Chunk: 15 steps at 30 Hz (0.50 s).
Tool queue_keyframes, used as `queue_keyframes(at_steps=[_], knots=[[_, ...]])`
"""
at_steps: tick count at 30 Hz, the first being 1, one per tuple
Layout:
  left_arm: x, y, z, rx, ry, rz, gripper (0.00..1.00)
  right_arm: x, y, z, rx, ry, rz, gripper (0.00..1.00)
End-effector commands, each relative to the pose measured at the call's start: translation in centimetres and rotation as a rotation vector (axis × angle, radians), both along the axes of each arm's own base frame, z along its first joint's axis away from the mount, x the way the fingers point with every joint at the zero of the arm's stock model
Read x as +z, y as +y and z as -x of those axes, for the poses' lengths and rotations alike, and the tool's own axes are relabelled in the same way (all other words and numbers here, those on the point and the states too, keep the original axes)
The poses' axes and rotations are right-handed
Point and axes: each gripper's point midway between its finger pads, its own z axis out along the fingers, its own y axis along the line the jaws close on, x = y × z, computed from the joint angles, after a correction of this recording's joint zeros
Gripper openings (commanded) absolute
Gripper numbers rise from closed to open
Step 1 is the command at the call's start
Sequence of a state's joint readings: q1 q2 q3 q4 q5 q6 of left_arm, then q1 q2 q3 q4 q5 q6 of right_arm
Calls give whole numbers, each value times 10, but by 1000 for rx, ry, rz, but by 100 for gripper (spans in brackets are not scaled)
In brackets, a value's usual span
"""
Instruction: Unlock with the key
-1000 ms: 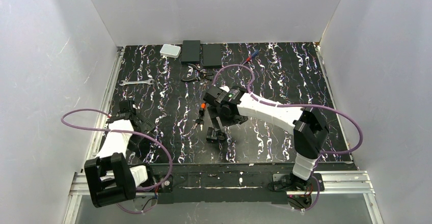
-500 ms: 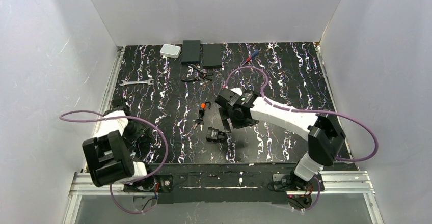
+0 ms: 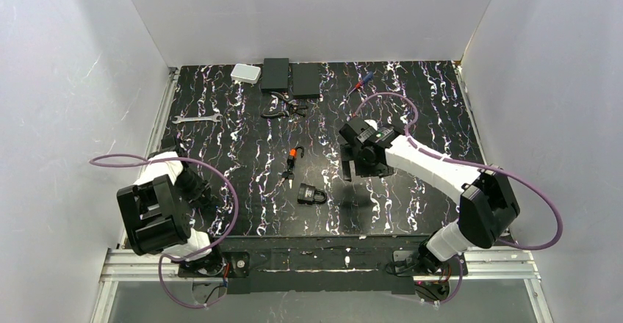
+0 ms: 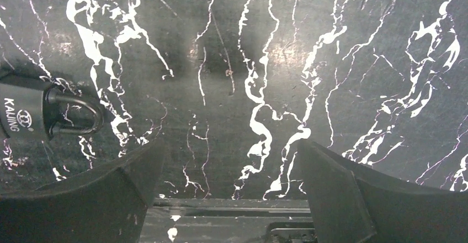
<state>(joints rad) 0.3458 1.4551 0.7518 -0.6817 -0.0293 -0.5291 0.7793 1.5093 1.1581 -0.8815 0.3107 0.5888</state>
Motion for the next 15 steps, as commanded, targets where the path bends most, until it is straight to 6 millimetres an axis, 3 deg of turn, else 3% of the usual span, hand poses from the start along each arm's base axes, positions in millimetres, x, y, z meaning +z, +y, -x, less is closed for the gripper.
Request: queue_keyframes(at_steps=[1,8,15], knots=[[-21,-11,-11,-17,-33,61,18,7,-3,-7,-1,-33,-59,98],[-2,-23,-37,-141,-139,48,10,8,-3,-11,1,-29,-74,98],[23,-73,-50,-421,-272,66,10,20,8,-17,54,-67,-130,98]])
